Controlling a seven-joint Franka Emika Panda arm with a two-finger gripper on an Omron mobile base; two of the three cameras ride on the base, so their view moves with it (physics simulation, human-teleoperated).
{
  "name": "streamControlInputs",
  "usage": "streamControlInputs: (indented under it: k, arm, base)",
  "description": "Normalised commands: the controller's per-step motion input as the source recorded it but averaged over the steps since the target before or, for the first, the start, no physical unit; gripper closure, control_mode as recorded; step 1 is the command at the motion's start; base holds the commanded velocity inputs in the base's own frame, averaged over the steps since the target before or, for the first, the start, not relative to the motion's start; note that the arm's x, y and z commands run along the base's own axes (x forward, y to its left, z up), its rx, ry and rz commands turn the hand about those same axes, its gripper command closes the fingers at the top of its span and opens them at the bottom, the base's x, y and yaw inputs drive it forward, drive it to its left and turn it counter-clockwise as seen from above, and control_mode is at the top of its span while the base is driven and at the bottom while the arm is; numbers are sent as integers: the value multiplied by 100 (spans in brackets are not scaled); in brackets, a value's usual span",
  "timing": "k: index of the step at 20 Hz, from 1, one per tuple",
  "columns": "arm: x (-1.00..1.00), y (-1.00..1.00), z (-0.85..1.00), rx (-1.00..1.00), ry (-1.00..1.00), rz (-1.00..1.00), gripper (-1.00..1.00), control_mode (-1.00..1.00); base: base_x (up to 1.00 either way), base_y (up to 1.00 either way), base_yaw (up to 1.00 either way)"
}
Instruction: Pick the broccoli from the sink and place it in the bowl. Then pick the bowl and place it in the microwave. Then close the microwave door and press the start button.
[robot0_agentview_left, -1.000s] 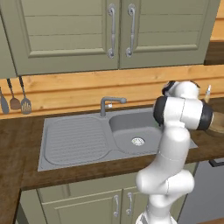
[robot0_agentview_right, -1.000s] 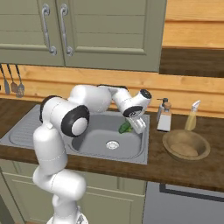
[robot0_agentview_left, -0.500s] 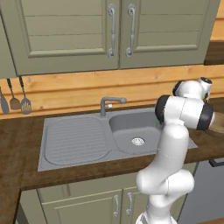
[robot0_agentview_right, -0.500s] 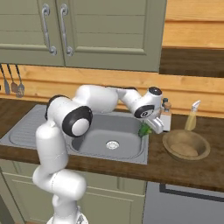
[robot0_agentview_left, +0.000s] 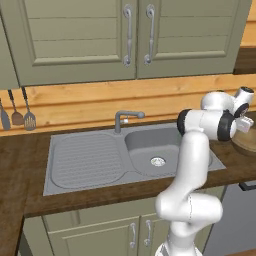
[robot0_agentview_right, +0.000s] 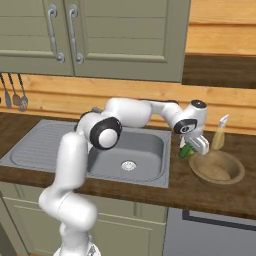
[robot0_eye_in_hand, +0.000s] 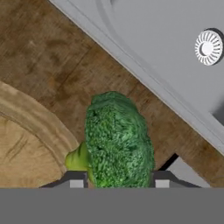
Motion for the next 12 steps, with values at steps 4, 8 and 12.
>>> streamControlInputs:
  k: [4,8,12]
  arm:
    - [33,-100,2,0,4,-16,100,-100]
    - [-22,-24,72,2,-1,-9,100,-100]
    - [-75,-65,19,0,-7,-5,100,-100]
  base:
    - [0,0,0]
    - [0,0,0]
    - [0,0,0]
